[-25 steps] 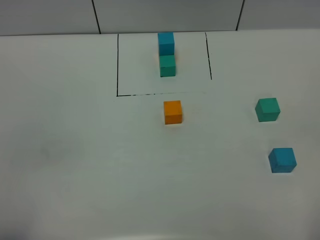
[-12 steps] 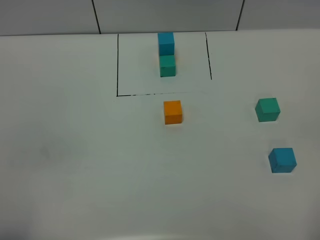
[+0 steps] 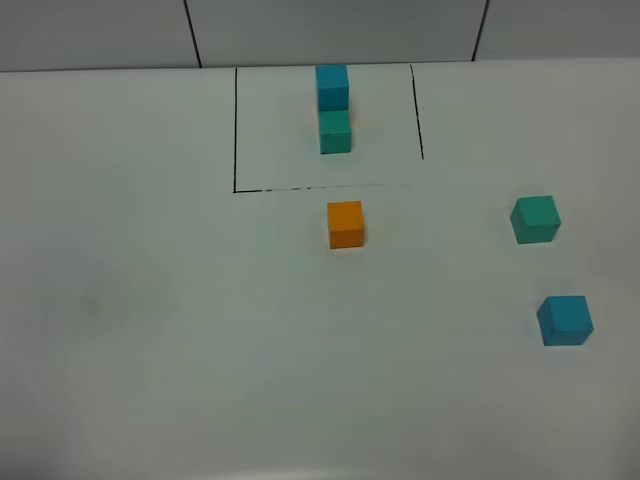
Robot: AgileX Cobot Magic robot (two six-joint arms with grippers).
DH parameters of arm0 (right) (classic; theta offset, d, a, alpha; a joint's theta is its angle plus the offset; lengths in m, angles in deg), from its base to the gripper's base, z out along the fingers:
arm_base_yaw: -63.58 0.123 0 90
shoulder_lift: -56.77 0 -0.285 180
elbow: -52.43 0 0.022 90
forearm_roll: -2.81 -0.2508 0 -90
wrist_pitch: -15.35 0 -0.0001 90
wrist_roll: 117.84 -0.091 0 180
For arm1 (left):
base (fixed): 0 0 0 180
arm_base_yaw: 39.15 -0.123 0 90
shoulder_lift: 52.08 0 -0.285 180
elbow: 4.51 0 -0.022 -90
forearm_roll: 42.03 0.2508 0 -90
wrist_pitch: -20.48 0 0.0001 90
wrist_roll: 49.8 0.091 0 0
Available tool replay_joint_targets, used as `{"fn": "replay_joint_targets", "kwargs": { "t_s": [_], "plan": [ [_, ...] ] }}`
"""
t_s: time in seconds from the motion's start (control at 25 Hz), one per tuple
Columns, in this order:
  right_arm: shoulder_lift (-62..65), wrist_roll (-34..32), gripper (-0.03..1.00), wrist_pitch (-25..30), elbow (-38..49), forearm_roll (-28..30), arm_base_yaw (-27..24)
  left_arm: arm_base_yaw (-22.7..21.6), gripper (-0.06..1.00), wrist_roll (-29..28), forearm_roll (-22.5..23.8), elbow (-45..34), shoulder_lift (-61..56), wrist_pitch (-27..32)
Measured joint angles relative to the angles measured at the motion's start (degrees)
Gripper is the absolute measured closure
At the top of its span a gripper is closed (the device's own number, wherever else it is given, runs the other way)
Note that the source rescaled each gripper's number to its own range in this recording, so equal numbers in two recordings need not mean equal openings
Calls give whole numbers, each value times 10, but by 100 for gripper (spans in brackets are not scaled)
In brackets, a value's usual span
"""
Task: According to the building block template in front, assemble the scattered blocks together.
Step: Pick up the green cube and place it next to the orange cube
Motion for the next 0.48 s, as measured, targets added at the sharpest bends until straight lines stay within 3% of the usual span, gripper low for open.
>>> {"fn": "replay_joint_targets", "kwargs": {
  "t_s": [0.48],
  "plan": [
    [0, 0, 23, 0, 0, -2, 0, 0, 17, 0, 0, 0, 0, 0]
  ]
}}
